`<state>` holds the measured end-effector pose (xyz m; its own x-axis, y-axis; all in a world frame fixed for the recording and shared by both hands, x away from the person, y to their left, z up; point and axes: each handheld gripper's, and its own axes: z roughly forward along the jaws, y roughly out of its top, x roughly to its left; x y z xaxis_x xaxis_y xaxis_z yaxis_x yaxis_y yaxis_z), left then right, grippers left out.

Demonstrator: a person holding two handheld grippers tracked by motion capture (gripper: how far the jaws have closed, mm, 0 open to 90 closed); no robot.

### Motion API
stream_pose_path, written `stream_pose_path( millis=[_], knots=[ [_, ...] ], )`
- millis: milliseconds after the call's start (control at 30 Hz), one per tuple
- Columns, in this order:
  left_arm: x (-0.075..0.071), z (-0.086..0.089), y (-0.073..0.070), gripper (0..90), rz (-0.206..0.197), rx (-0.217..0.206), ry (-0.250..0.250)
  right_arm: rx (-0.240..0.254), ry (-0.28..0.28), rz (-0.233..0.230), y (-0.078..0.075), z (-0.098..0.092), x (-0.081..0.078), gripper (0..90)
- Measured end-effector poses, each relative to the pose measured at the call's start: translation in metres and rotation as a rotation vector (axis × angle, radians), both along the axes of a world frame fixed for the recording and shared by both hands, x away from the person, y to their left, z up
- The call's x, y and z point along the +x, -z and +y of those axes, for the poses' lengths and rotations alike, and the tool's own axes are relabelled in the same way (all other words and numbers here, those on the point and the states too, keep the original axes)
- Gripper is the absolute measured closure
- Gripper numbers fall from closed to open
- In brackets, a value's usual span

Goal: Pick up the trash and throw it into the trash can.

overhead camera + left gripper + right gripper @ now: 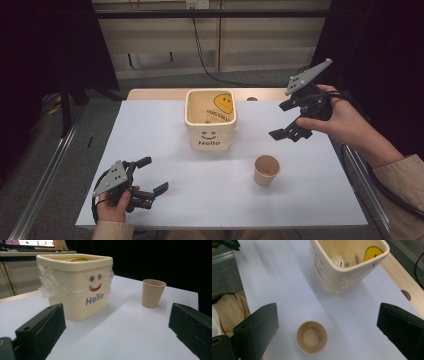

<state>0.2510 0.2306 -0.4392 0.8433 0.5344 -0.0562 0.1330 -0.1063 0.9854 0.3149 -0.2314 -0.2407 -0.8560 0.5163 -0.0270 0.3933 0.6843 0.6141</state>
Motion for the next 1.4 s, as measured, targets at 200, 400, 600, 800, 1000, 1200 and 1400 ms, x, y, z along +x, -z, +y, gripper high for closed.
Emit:
stream_pose_path(
  millis=[200, 400, 600, 800, 1000, 1200, 1400],
  knots=[
    [0.0, 0.001, 0.0, 0.7, 0.0, -0.002, 0.007, -0.075, -0.001, 0.051, 0.009, 0.008, 0.004, 4.0],
    [0.0, 0.001, 0.0, 0.7, 0.001, -0.003, 0.001, -0.17, -0.017, 0.097, 0.026, 0.016, 0.01, 4.1],
    [0.0, 0.0, 0.0, 0.7, 0.007, -0.017, -0.001, -0.244, -0.035, 0.145, 0.045, 0.023, 0.012, 4.6],
    [0.0, 0.001, 0.0, 0.7, 0.005, -0.008, -0.003, -0.297, -0.059, 0.163, 0.057, 0.028, 0.013, 4.8],
    [0.0, 0.002, 0.0, 0.7, 0.005, -0.007, -0.003, -0.327, -0.066, 0.19, 0.07, 0.031, 0.014, 5.0],
    [0.001, 0.003, 0.0, 0.7, -0.002, 0.007, 0.001, -0.362, -0.071, 0.197, 0.082, 0.032, 0.016, 5.0],
    [0.001, 0.003, 0.0, 0.7, 0.0, 0.003, 0.0, -0.399, -0.08, 0.222, 0.094, 0.035, 0.015, 5.4]
  ],
)
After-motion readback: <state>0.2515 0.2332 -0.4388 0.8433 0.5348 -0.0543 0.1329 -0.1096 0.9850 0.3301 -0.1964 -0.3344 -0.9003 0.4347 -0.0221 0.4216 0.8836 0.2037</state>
